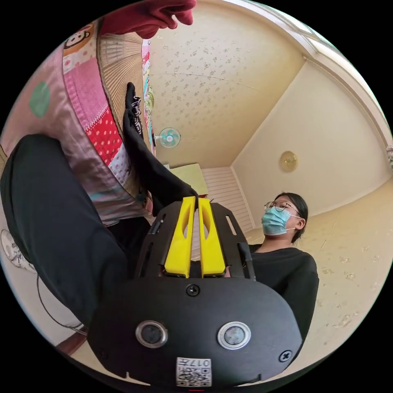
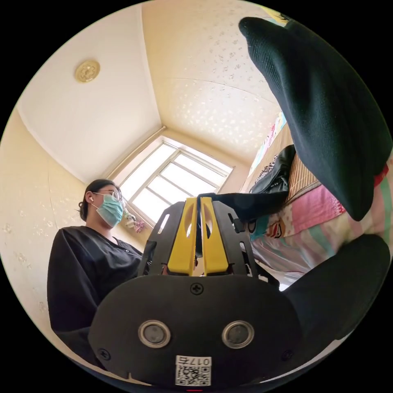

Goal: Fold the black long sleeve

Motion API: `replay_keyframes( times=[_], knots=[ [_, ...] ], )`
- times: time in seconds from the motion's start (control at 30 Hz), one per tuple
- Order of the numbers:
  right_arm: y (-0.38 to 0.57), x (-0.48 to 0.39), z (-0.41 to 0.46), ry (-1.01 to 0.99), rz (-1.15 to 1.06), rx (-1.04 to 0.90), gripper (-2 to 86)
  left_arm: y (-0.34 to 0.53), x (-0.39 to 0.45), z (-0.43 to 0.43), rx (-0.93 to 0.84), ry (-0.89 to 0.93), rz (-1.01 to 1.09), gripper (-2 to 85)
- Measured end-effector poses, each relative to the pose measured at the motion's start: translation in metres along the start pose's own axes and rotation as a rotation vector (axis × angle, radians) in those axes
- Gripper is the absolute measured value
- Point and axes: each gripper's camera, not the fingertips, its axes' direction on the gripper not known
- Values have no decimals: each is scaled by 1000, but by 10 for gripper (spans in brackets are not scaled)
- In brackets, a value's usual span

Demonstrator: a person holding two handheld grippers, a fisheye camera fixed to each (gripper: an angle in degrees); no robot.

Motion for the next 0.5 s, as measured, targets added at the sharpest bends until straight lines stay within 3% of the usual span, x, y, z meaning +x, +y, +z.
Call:
replay_keyframes(
  times=[0.2,0.33,0.5],
  knots=[
    [-2,-17,29,51,-63,48,15,-14,25,19,-18,60,172,-9],
    [-2,-44,55,27,-179,11,14,-20,40,34,-78,215,307,-9],
    [21,-49,54,79,-246,-67,13,7,25,13,-42,263,322,-9]
  ],
)
